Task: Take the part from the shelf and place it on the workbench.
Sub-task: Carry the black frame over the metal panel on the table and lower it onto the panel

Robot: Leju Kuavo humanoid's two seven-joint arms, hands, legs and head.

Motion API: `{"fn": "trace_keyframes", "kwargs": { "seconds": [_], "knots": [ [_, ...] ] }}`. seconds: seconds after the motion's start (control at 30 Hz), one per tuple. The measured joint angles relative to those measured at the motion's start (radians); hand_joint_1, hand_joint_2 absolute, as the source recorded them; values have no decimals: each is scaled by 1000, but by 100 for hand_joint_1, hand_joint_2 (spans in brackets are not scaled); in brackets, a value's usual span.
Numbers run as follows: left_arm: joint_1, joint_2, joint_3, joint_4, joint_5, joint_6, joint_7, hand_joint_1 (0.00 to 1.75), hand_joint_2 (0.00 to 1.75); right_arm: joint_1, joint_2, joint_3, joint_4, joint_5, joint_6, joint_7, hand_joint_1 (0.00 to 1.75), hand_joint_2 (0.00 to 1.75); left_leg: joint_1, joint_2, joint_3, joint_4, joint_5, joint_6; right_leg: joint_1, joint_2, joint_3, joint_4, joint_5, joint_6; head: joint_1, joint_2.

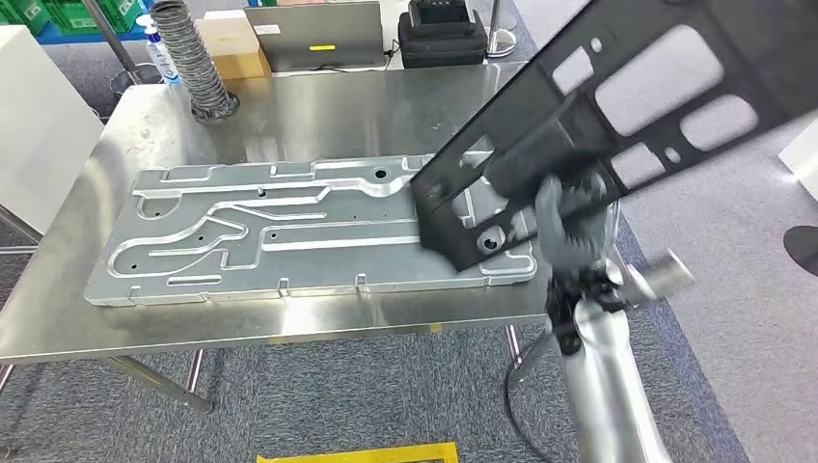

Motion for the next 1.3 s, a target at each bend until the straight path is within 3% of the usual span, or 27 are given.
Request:
{"fn": "trace_keyframes", "kwargs": {
  "seconds": [0.07, 0.1, 0.17, 0.23, 0.3, 0.33, 0.37, 0.47, 0.53, 0.67, 0.73, 0.8, 0.83, 0.87, 0.9, 0.97, 1.0, 1.03, 1.17, 1.23, 1.3],
  "knots": [
    [-1, 0, 0, 0, 0, 0, 0, 0, 175, -19, -3, -2, 26, 4, -5, -1, 175, 175, -2, 0, 3, -4, -4, 3, 2, 0, -2, 1, -1, 3, 0, 0],
    [-2, 0, 0, 0, 0, 0, -1, 0, 175, -49, -7, -2, 65, 30, -29, 13, 175, 175, -2, -1, 6, -11, -6, 8, 3, 0, -4, 1, -4, 10, 0, 0],
    [-7, -1, -4, 0, 0, -1, -2, 0, 175, -148, -13, 22, 176, 179, -148, 118, 175, 175, -1, -2, 12, -24, -10, 22, 5, -3, -21, 33, -27, 24, 0, 0],
    [-17, -3, -13, 0, 0, -2, -1, 0, 175, -262, -12, 83, 289, 467, -291, 297, 175, 175, 0, 1, 15, -29, -12, 31, 1, -7, -77, 143, -79, 32, 0, 0],
    [-27, -4, -22, 0, 0, -2, 3, 0, 175, -356, -5, 148, 394, 796, -345, 421, 175, 175, -1, 4, 17, -28, -15, 33, -2, -8, -153, 277, -119, 36, 0, 0],
    [-29, -5, -25, 0, 0, -2, 5, 0, 175, -393, 2, 179, 443, 932, -342, 456, 175, 175, 0, 4, 20, -28, -18, 32, -4, -8, -175, 306, -114, 38, 0, 0],
    [-31, -6, -29, 0, 0, -2, 7, 0, 175, -424, 13, 215, 491, 1038, -329, 487, 175, 175, 1, 3, 23, -26, -21, 30, -7, -9, -176, 293, -88, 39, 0, 0],
    [-39, -11, -43, 0, 0, -1, 17, 0, 175, -513, 66, 335, 632, 1197, -251, 555, 175, 175, 4, -2, 30, -13, -36, 16, -11, -10, -107, 103, 30, 37, 0, 0],
    [-46, -12, -52, 0, 0, 0, 23, 0, 175, -551, 112, 408, 719, 1247, -195, 563, 175, 175, 3, -5, 26, -8, -40, 3, -7, -8, -82, 37, 44, 30, 0, 0],
    [-59, -15, -71, 0, 0, -4, 29, 0, 175, -573, 197, 530, 872, 1292, -85, 555, 175, 175, 8, -4, 21, 4, -53, -19, -5, -8, -73, 22, 38, 6, 0, 0],
    [-66, -16, -78, 0, 0, -6, 31, 0, 175, -575, 218, 567, 930, 1296, -44, 553, 175, 175, 9, -2, -22, 97, -100, -26, -6, -12, -66, 17, 37, -4, 0, 0],
    [-68, -16, -84, 0, 0, -6, 33, 0, 175, -574, 227, 596, 980, 1296, -22, 552, 175, 175, 9, -2, -92, 233, -149, -29, -3, -15, -63, 17, 34, -9, 0, 0],
    [-68, -17, -88, 0, 0, -6, 35, 0, 175, -573, 228, 607, 1002, 1294, -12, 552, 175, 175, 9, -2, -116, 272, -153, -29, -2, -14, -62, 17, 33, -11, 0, 0],
    [-67, -17, -92, 0, 0, -6, 37, 0, 175, -573, 228, 616, 1019, 1291, -2, 552, 175, 175, 9, -2, -122, 271, -137, -28, -1, -13, -60, 18, 31, -11, 0, 0],
    [-67, -17, -95, 0, 0, -6, 38, 0, 175, -572, 229, 622, 1033, 1286, 10, 551, 175, 175, 9, -2, -108, 231, -105, -27, -1, -12, -57, 18, 29, -10, 0, 0],
    [-69, -17, -99, 0, 0, -6, 39, 0, 175, -571, 228, 627, 1056, 1272, 32, 549, 175, 175, 8, -2, -46, 93, -34, -21, 1, -7, -50, 20, 21, -4, 0, 0],
    [-70, -17, -100, 0, 0, -7, 40, 0, 175, -570, 227, 628, 1066, 1265, 40, 548, 175, 175, 6, -2, -19, 38, -17, -17, 2, -5, -48, 21, 19, 0, 0, 0],
    [-71, -18, -100, 0, 0, -7, 40, 0, 175, -568, 226, 629, 1075, 1259, 45, 548, 175, 175, 4, -2, -4, 6, -12, -13, 4, -4, -48, 21, 17, 5, 0, 0],
    [-73, -20, -101, 0, 0, -10, 35, 0, 175, -560, 216, 629, 1100, 1250, 49, 548, 175, 175, 7, -2, 5, -9, -20, 6, 5, -3, -51, 32, 5, 25, 0, 0],
    [-76, -22, -101, 0, 0, -11, 20, 0, 175, -558, 208, 630, 1108, 1249, 43, 546, 175, 175, 9, -1, 9, -13, -19, 16, 3, -5, -88, 113, -39, 34, 0, 0],
    [-78, -23, -101, 0, 0, -12, 2, 0, 175, -544, 198, 630, 1115, 1246, 18, 539, 175, 175, 7, -1, 10, -13, -21, 22, 2, -6, -158, 247, -92, 38, 0, 0]
  ]
}}
